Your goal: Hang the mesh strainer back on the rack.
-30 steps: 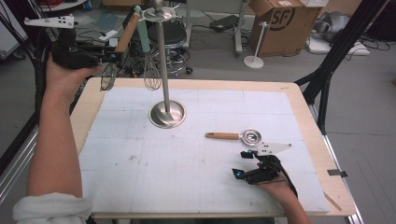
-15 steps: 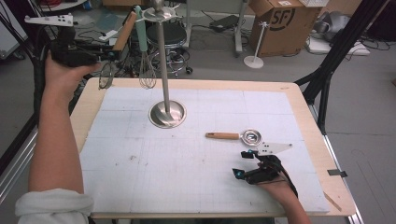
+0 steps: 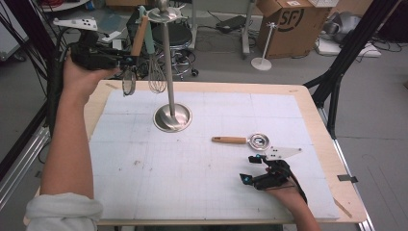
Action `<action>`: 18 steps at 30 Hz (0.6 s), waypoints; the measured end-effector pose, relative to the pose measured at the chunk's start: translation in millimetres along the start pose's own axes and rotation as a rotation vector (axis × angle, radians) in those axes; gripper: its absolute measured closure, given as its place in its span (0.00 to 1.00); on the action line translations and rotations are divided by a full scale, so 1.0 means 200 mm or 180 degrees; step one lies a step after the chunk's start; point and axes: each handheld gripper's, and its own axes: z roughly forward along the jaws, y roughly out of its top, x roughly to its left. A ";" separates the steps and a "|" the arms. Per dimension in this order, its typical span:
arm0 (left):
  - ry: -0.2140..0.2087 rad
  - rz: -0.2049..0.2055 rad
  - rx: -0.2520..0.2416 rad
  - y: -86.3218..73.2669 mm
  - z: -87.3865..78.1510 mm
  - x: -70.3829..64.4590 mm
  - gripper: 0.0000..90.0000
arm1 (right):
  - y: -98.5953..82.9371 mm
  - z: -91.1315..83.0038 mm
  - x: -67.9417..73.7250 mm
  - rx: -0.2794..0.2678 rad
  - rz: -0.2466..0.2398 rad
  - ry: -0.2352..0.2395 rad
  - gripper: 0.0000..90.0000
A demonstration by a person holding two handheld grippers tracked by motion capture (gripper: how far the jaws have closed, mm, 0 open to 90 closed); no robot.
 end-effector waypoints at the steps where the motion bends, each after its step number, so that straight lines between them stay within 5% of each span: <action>1: 0.0005 0.0001 0.0014 0.00 0.01 0.00 0.77 | 0.00 0.00 0.00 -0.0004 -0.0004 -0.0003 0.19; 18: 0.0095 0.0008 0.0133 0.02 0.15 -0.02 0.75 | 0.00 -0.01 -0.01 -0.0020 0.0014 0.0003 0.19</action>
